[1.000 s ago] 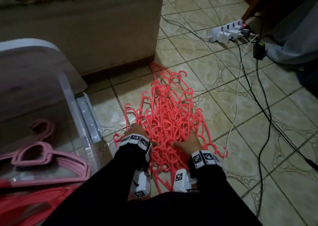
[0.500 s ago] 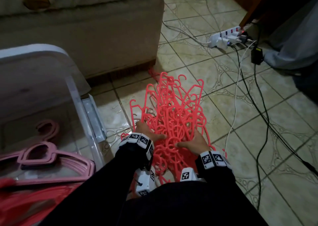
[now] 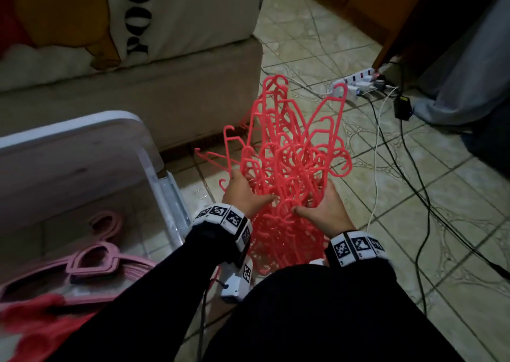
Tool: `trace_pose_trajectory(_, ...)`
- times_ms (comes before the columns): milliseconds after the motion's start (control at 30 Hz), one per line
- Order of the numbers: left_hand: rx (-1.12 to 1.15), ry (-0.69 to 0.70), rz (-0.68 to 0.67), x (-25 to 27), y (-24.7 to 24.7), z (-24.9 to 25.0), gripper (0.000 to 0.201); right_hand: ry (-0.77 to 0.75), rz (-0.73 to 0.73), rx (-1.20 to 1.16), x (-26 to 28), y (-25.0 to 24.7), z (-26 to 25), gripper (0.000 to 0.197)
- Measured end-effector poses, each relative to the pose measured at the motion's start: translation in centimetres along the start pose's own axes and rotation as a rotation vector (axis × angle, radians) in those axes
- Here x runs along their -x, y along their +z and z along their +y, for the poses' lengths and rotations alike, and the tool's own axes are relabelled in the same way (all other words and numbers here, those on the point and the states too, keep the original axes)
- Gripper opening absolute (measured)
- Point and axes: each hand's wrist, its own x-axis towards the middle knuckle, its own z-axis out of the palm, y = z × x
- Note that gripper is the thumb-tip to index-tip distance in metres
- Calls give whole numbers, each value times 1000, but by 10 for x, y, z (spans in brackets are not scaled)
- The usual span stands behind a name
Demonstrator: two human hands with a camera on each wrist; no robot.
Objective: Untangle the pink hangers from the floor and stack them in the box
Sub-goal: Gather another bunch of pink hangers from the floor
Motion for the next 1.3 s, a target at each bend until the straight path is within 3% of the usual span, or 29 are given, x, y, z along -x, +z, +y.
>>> trace_pose_trajectory(300,109,161,137,22,-24,13,70,-227,-16,-109,15,-19,-39,80)
trace_pose_trajectory(533,183,232,80,32,-50,35,58,-304,-42,-105,17,-36,-69,75)
trace_pose_trajectory(667,223,313,97,36,-80,60,55,-408,-45,-61,12,-50,-103,58)
trace_pose_trajectory(800,268,386,117,46,-118,88,53,-541,-53,-10,18,-61,-158,55)
trace_pose_trajectory(1100,322,597,388,104,-244,136,46,-829,-142,10,64,-51,-305,52)
trace_pose_trajectory(1300,224,525,523,161,-332,114,56,-892,-259,-105,94,13,-367,48)
